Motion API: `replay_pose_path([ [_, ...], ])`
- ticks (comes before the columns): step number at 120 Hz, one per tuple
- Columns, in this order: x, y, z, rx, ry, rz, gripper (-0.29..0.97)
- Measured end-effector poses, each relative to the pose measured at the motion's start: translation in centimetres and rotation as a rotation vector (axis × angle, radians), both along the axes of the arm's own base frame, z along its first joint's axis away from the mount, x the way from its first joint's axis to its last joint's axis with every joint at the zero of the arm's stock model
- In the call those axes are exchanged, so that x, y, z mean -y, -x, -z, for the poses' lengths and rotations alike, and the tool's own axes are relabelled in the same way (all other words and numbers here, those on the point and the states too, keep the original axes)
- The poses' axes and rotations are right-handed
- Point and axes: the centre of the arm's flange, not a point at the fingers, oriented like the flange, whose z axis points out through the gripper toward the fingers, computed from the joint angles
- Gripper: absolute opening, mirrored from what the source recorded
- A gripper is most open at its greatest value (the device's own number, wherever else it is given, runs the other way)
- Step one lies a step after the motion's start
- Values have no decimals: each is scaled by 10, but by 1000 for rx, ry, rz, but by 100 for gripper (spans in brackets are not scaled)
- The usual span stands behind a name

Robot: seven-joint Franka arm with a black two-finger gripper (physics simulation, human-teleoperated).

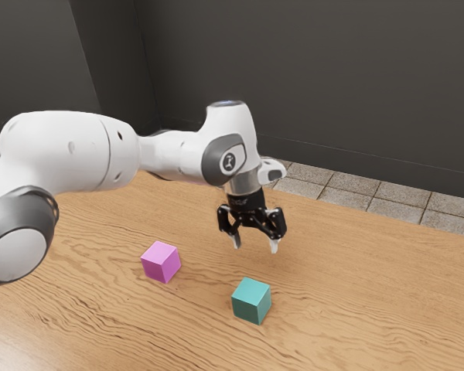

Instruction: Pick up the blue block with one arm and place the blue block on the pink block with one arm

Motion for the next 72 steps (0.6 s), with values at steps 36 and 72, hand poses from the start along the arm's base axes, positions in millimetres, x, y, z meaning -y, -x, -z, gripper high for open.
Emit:
replay_pose_path([
  [36,21,16,34,1,-26,-3,64],
  [72,30,39,37,0,-53,86,62],
])
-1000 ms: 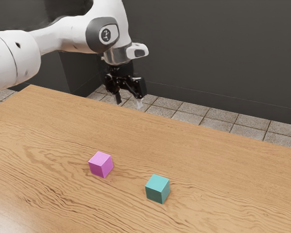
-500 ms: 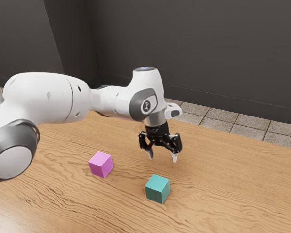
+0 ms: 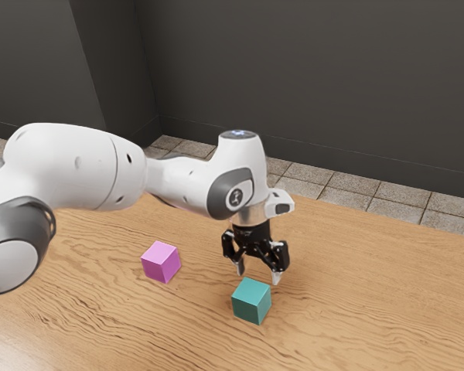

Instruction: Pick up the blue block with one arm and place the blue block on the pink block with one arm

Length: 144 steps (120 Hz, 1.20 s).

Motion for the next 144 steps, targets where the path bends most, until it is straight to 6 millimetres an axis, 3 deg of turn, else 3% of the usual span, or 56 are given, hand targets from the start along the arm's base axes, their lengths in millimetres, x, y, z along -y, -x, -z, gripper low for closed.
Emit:
replay_pose_path([
  [31,6,33,14,-33,-2,43,61],
  [65,4,36,22,-13,-4,83,59],
  [85,12,52,35,-11,-12,121,58],
  [113,11,48,27,38,-1,128,56],
  [144,10,47,24,54,-2,124,39],
])
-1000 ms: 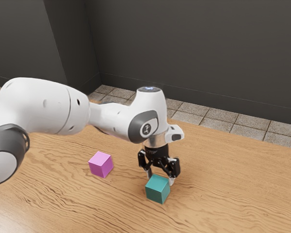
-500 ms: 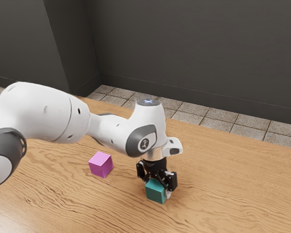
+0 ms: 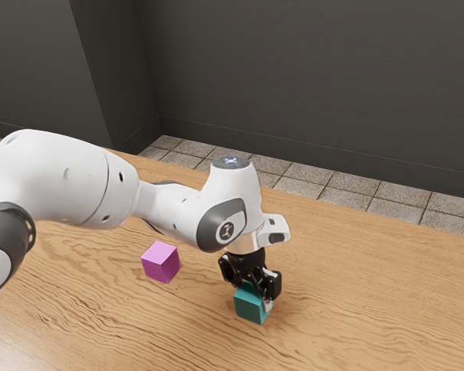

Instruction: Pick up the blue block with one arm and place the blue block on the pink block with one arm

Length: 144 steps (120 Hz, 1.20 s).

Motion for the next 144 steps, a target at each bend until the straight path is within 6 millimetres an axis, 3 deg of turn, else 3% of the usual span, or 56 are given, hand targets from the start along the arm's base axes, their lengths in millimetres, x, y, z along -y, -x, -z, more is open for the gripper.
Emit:
replay_pose_path([
  [31,-11,-1,-12,16,2,-21,36],
  [40,-25,-6,-31,44,7,-37,35],
  [48,-71,-5,-76,96,33,-91,34],
  [56,-127,11,-115,141,49,-142,35],
  [66,-188,33,-136,170,39,-195,35],
  [71,-206,41,-140,175,33,-207,36],
  [89,-191,49,-132,167,11,-119,36],
  [110,-224,50,-124,153,-7,-144,36],
  [144,-225,48,-104,119,-23,-119,36],
])
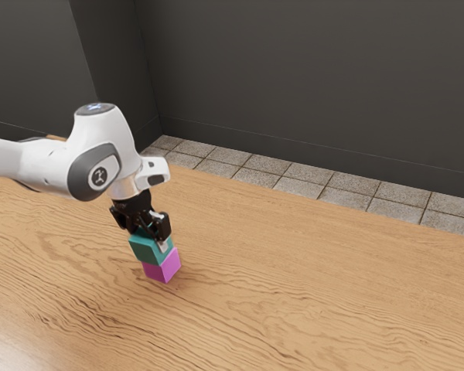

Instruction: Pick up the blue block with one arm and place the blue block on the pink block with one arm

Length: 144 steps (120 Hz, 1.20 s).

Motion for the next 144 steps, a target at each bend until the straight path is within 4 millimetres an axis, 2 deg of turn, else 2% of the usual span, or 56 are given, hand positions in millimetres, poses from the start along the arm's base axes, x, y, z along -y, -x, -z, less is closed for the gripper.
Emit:
replay_pose_path([
  [20,-6,-3,6,1,-8,-3,36],
  [48,-25,-13,20,24,-31,-22,36],
  [76,-36,-16,19,53,-38,-31,36],
  [92,-33,-18,24,57,-43,-19,36],
  [121,-12,-19,25,68,-37,21,36],
  [144,-14,-18,25,68,-35,14,36],
])
